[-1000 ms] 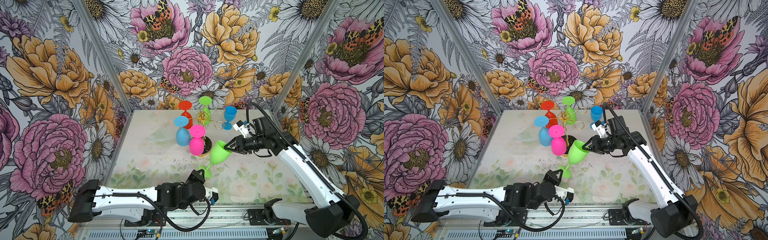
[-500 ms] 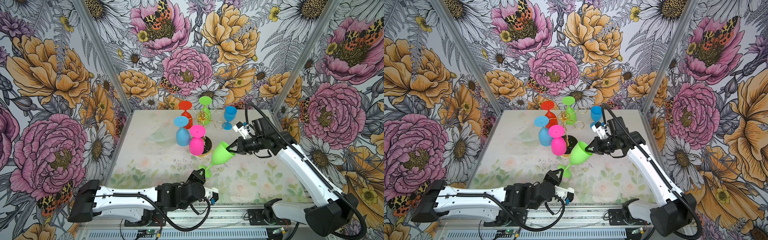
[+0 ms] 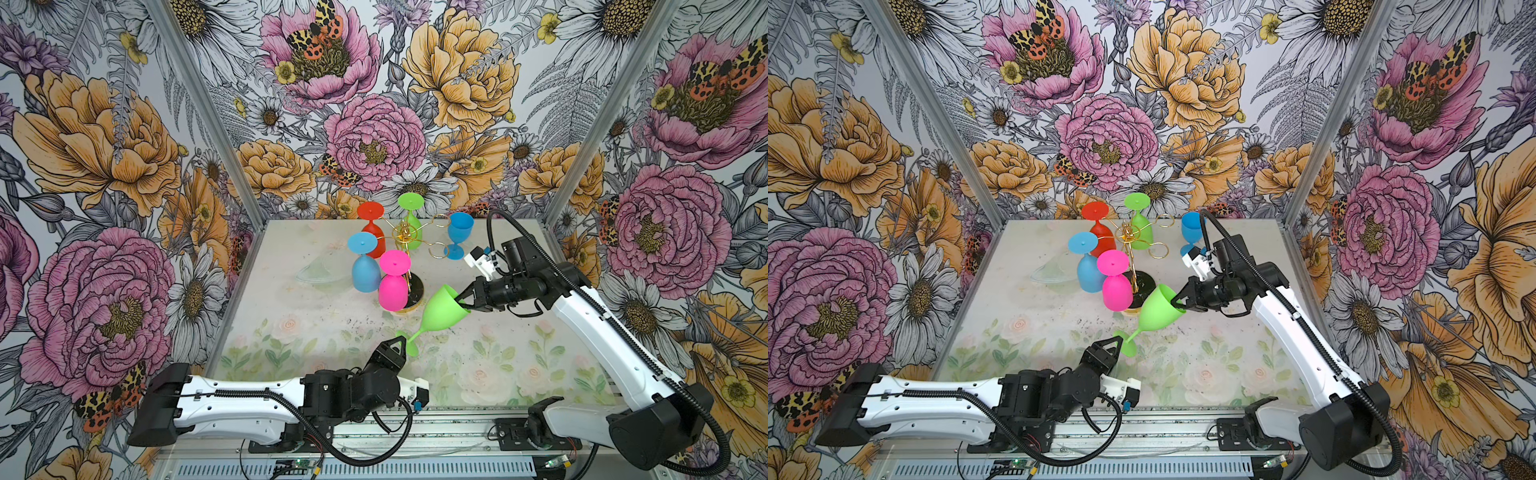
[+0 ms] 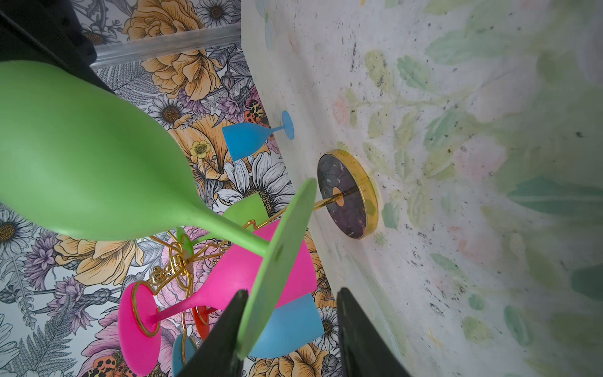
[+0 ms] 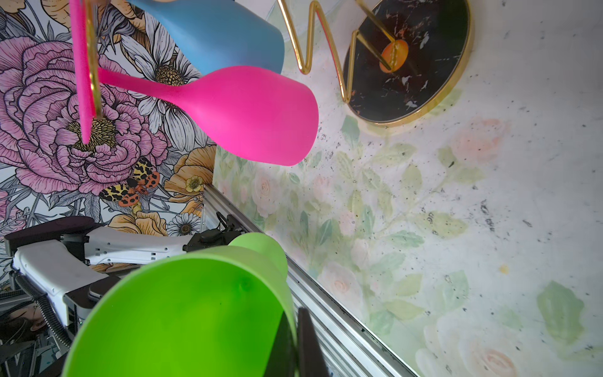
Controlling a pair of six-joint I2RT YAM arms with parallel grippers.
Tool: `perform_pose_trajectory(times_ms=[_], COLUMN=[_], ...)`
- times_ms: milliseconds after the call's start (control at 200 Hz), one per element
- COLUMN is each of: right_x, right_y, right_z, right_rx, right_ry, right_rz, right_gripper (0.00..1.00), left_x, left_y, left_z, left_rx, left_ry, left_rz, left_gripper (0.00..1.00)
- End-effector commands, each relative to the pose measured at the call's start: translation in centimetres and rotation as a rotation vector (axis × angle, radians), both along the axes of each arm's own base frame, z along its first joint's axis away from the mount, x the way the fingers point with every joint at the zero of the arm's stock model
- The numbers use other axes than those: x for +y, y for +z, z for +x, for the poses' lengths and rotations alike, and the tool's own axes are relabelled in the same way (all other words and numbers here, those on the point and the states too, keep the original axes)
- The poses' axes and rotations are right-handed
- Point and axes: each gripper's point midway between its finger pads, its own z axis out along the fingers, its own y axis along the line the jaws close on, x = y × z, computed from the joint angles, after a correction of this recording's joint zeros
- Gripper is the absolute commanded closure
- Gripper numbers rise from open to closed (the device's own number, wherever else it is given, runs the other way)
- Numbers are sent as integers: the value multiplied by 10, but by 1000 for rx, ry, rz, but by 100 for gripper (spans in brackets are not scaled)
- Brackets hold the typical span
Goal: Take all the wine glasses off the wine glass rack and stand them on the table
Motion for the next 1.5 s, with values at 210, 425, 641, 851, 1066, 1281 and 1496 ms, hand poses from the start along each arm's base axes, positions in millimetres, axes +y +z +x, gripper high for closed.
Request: perform_pose_trajectory(times_ms=[210,425,641,851,1066,1281,1496], right_x=[-42,-97,-150,-191,-209,-222,-218], right_y=[1,-7,-3,7,-3,-17,-23], right_z=[29,58,91,135,184,231,272], right_rx=[-107,-190,-241,-274,-265,-252,-268], right_ry=[-154,-302,-443,-545,-581,-632,-640], right_rz=[-111,-384,-632,-825,-888,-899,-868], right_gripper=[100,100,100,100,100,100,100], left_x=[-1,-1,10,19,46,71,81], left_y=[4,32,54,61,66,46,42], left_z=[-9,-1,12,21,45,57,61], left_rx=[121,261,469,608,757,807,828], left_ry=[62,252,455,534,640,766,804], left_rz=[-199,-537,-885,-1063,-1190,-1232,-1270], left_gripper=[17,9,8,7,5,3,2])
